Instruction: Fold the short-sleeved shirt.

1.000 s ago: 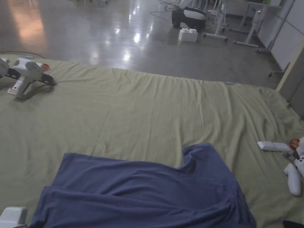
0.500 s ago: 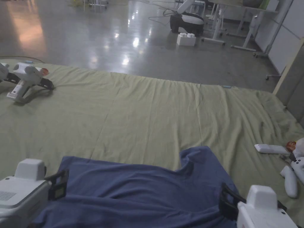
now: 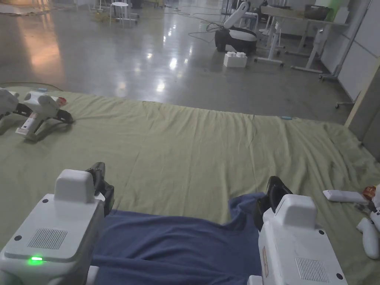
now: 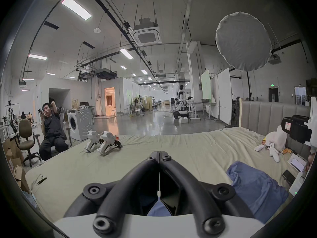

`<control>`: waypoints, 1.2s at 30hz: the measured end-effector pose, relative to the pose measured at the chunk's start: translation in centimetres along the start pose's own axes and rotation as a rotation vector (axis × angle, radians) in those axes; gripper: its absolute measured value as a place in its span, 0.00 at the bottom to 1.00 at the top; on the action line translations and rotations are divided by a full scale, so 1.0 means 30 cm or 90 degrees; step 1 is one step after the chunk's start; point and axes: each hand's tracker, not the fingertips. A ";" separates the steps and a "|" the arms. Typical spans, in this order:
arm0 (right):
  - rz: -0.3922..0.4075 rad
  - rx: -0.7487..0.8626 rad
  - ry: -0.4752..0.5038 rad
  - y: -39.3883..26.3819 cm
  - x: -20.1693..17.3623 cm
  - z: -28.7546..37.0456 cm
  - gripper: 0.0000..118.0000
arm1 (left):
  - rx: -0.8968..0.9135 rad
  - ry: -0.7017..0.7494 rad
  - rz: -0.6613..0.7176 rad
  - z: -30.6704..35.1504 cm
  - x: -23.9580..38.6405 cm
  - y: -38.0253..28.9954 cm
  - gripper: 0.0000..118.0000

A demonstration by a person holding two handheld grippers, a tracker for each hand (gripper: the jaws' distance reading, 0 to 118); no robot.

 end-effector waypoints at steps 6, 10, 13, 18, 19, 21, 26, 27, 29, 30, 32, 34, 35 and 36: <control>-0.003 -0.015 -0.011 -0.021 0.011 -0.020 0.00 | -0.042 0.009 0.019 -0.052 -0.070 -0.052 0.00; 0.006 -0.034 -0.004 -0.047 0.029 -0.039 0.00 | -0.178 -0.008 0.051 -0.197 -0.202 -0.144 0.00; 0.014 -0.060 0.003 -0.067 0.031 -0.061 0.00 | -0.291 -0.028 0.081 -0.327 -0.283 -0.218 0.00; 0.025 -0.112 -0.003 -0.120 0.036 -0.111 0.00 | -0.459 -0.046 0.098 -0.547 -0.376 -0.361 0.00; 0.026 -0.122 -0.004 -0.132 0.040 -0.123 0.00 | -0.480 -0.043 0.101 -0.585 -0.386 -0.387 0.00; 0.032 -0.142 -0.011 -0.159 0.048 -0.139 0.00 | -0.527 -0.055 0.117 -0.653 -0.403 -0.427 0.13; 0.038 -0.177 -0.021 -0.206 0.076 -0.171 0.00 | -0.574 -0.051 0.122 -0.770 -0.402 -0.509 0.68; 0.043 -0.184 -0.024 -0.215 0.081 -0.177 0.00 | -0.584 -0.044 0.111 -0.785 -0.392 -0.523 0.69; 0.046 -0.195 -0.029 -0.234 0.095 -0.183 0.00 | -0.604 -0.044 0.086 -0.805 -0.376 -0.543 0.70; 0.045 -0.202 -0.032 -0.240 0.100 -0.188 0.00 | -0.607 -0.044 0.074 -0.809 -0.361 -0.546 0.70; 0.042 -0.218 -0.036 -0.260 0.116 -0.196 0.00 | -0.596 -0.036 0.034 -0.807 -0.329 -0.542 0.69; 0.039 -0.231 -0.043 -0.277 0.129 -0.206 0.00 | -0.591 -0.030 0.010 -0.804 -0.309 -0.536 0.60; 0.037 -0.239 -0.046 -0.285 0.138 -0.212 0.00 | -0.583 -0.032 0.001 -0.801 -0.291 -0.530 0.49; 0.034 -0.246 -0.048 -0.294 0.149 -0.218 0.00 | -0.577 -0.039 -0.009 -0.798 -0.277 -0.525 0.38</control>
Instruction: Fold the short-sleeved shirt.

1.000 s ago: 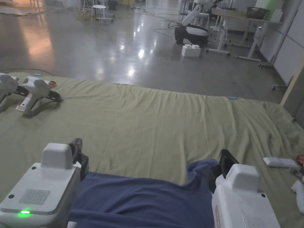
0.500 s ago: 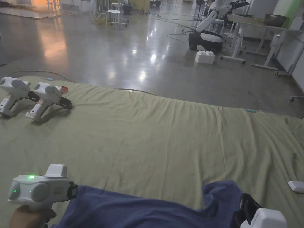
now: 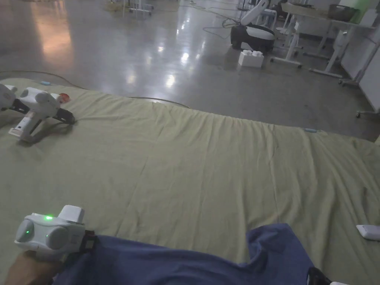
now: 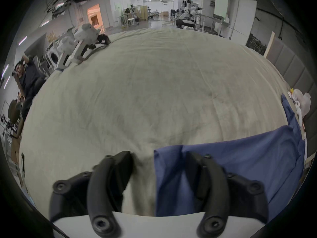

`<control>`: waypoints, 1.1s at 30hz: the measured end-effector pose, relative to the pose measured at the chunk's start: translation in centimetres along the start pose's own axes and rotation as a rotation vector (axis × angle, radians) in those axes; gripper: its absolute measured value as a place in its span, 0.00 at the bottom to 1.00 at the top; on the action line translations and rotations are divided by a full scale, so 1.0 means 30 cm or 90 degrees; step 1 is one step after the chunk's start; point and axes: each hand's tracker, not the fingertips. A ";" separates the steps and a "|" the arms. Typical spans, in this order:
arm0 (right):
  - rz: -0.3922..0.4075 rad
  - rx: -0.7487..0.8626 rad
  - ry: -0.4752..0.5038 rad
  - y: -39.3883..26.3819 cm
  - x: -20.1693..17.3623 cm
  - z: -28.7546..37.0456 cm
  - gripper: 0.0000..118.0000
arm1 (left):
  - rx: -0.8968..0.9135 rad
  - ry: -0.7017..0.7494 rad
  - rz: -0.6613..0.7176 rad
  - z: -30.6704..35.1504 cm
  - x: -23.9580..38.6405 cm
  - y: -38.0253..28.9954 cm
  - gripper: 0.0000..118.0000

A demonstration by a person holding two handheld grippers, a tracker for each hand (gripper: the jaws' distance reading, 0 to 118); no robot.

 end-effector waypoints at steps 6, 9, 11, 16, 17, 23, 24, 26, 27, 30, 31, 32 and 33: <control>-0.018 -0.089 -0.011 0.017 0.103 -0.112 0.10 | 0.014 -0.013 -0.069 0.001 0.028 -0.005 0.01; -0.001 -0.177 0.010 0.043 0.186 -0.230 0.49 | 0.028 -0.030 -0.013 0.020 -0.015 -0.003 0.00; 0.012 -0.212 0.028 0.051 0.226 -0.311 0.66 | 0.037 -0.031 -0.009 0.039 -0.027 -0.008 0.00; 0.065 -0.332 0.052 0.042 0.274 -0.521 0.66 | 0.062 -0.016 -0.031 0.081 -0.034 -0.019 0.00; 0.069 -0.351 0.056 0.035 0.273 -0.556 0.67 | 0.066 -0.019 -0.025 0.090 -0.033 -0.018 0.00; 0.014 -0.429 0.091 -0.028 0.264 -0.709 0.54 | 0.086 -0.020 -0.016 0.131 -0.031 -0.023 0.00; 0.032 -0.441 0.080 -0.037 0.252 -0.723 0.45 | 0.087 -0.020 -0.017 0.136 -0.031 -0.023 0.00; 0.078 -0.433 0.065 -0.044 0.228 -0.727 0.40 | 0.089 -0.019 -0.013 0.140 -0.033 -0.021 0.00; 0.073 -0.431 0.061 -0.045 0.219 -0.727 0.37 | 0.090 -0.022 -0.010 0.143 -0.035 -0.020 0.00; 0.047 -0.428 0.046 -0.038 0.213 -0.722 0.02 | 0.091 -0.021 -0.007 0.150 -0.028 -0.018 0.00; 0.056 -0.425 0.048 -0.035 0.223 -0.723 0.01 | 0.092 -0.022 -0.006 0.153 -0.028 -0.018 0.00; 0.038 -0.425 0.105 -0.034 0.228 -0.729 0.01 | 0.092 -0.023 -0.004 0.155 -0.029 -0.018 0.00; 0.050 -0.424 0.071 -0.030 0.234 -0.724 0.01 | 0.094 -0.023 -0.002 0.161 -0.025 -0.019 0.00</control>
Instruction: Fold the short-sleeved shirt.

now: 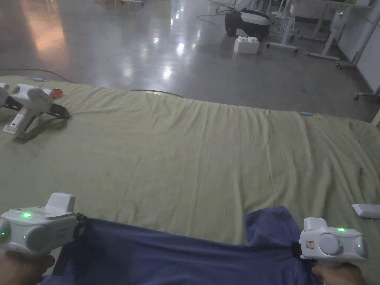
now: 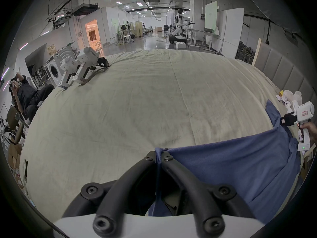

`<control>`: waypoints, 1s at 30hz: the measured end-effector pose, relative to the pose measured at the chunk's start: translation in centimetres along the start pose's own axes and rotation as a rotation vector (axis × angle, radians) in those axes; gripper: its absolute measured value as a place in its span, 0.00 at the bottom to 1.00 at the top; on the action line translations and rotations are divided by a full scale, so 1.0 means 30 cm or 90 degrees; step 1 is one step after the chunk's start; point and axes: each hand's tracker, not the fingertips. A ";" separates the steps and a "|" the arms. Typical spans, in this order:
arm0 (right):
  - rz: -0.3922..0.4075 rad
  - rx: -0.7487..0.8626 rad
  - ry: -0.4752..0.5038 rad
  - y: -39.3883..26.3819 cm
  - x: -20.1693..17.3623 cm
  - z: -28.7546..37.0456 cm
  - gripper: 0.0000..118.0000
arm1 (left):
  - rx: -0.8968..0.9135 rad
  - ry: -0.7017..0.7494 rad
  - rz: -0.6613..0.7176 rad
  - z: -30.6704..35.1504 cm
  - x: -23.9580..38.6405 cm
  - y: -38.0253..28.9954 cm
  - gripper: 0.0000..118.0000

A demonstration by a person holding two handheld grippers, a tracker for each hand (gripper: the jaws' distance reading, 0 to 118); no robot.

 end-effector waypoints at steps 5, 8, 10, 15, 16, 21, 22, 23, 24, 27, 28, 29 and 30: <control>-0.005 0.062 0.019 -0.018 0.021 0.133 0.01 | 0.009 -0.008 0.013 0.040 -0.002 -0.008 0.00; -0.016 0.096 0.032 -0.047 0.026 0.237 0.01 | 0.017 -0.018 0.026 0.081 -0.011 -0.020 0.00; -0.019 0.117 0.035 -0.079 0.036 0.312 0.01 | 0.028 -0.030 0.037 0.128 -0.022 -0.036 0.00; -0.021 0.173 0.045 -0.179 0.048 0.505 0.01 | 0.067 -0.055 0.040 0.276 -0.049 -0.095 0.00; -0.018 0.182 0.047 -0.205 0.050 0.542 0.01 | 0.078 -0.059 0.043 0.311 -0.056 -0.110 0.00; 0.012 0.196 0.045 -0.339 0.040 0.691 0.00 | 0.105 -0.084 0.055 0.434 -0.108 -0.204 0.00; 0.021 0.193 0.040 -0.372 0.035 0.713 0.00 | 0.104 -0.087 0.055 0.455 -0.113 -0.228 0.00; 0.027 0.187 0.038 -0.404 0.033 0.729 0.00 | 0.105 -0.089 0.055 0.474 -0.117 -0.254 0.00; 0.028 0.184 0.033 -0.435 0.029 0.743 0.00 | 0.104 -0.092 0.054 0.481 -0.125 -0.276 0.00; 0.042 0.161 0.012 -0.540 0.017 0.762 0.01 | 0.089 -0.103 0.051 0.515 -0.137 -0.358 0.00; 0.044 0.155 0.009 -0.579 0.011 0.761 0.00 | 0.076 -0.103 0.047 0.520 -0.140 -0.387 0.00; 0.046 0.141 0.003 -0.612 0.004 0.756 0.01 | 0.065 -0.102 0.041 0.521 -0.141 -0.414 0.00; 0.052 0.123 -0.001 -0.647 -0.005 0.744 0.00 | 0.046 -0.098 0.035 0.518 -0.144 -0.448 0.00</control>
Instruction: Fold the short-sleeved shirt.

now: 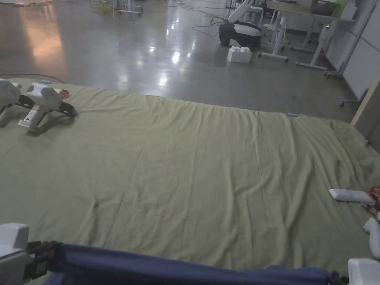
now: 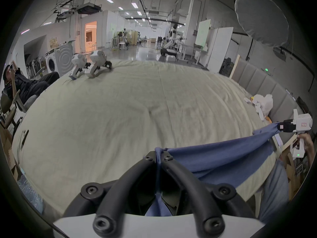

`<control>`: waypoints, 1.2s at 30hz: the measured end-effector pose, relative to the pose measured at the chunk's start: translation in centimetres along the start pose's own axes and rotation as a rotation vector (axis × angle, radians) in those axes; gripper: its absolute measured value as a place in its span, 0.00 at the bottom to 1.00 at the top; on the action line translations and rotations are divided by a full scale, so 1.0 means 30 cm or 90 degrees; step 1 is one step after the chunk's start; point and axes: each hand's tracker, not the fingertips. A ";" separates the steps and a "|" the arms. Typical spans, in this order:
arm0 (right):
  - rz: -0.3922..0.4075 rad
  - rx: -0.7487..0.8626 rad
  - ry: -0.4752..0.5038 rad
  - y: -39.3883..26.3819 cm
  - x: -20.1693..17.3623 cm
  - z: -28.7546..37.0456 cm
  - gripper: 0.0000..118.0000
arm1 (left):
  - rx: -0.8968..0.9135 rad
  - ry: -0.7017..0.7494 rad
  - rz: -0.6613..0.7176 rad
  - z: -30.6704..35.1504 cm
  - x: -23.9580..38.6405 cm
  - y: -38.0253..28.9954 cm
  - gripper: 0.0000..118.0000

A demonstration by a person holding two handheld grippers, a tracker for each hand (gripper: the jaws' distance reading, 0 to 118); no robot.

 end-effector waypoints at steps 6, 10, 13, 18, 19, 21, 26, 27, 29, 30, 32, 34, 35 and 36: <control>0.008 -0.069 -0.009 -0.170 -0.045 -0.067 0.01 | -0.104 0.010 0.001 -0.040 0.020 -0.163 0.01; -0.026 -0.078 -0.010 -0.236 -0.036 -0.116 0.01 | -0.124 0.022 0.005 -0.067 0.048 -0.208 0.01; -0.035 -0.079 -0.007 -0.248 -0.040 -0.133 0.01 | -0.119 0.030 0.024 -0.079 0.056 -0.204 0.03; -0.009 -0.020 -0.068 -0.205 -0.081 -0.079 0.54 | -0.081 0.090 -0.015 -0.060 0.092 -0.163 0.60; -0.020 0.012 -0.076 -0.182 -0.089 -0.050 0.67 | -0.061 0.099 -0.023 -0.049 0.104 -0.146 0.67; -0.041 0.088 -0.086 -0.126 -0.096 0.006 0.70 | -0.010 0.098 -0.029 -0.027 0.131 -0.101 0.69; -0.063 0.262 -0.084 0.052 -0.174 0.098 0.70 | 0.119 0.073 -0.030 0.000 0.244 0.049 0.68; -0.062 0.288 -0.083 0.081 -0.195 0.105 0.70 | 0.149 0.074 -0.034 0.003 0.271 0.074 0.68; -0.065 0.346 -0.073 0.143 -0.246 0.116 0.70 | 0.209 0.086 -0.054 0.013 0.344 0.133 0.67; -0.073 0.369 -0.076 0.167 -0.270 0.122 0.70 | 0.238 0.097 -0.062 0.003 0.357 0.150 0.65; -0.091 0.422 -0.084 0.214 -0.322 0.139 0.69 | 0.307 0.113 -0.070 0.017 0.415 0.192 0.60; -0.096 0.476 -0.088 0.249 -0.363 0.146 0.67 | 0.355 0.116 -0.068 0.036 0.463 0.224 0.59; -0.090 0.495 -0.094 0.264 -0.384 0.153 0.65 | 0.376 0.121 -0.064 0.046 0.487 0.239 0.58; -0.087 0.512 -0.094 0.275 -0.399 0.159 0.60 | 0.393 0.126 -0.063 0.055 0.502 0.249 0.54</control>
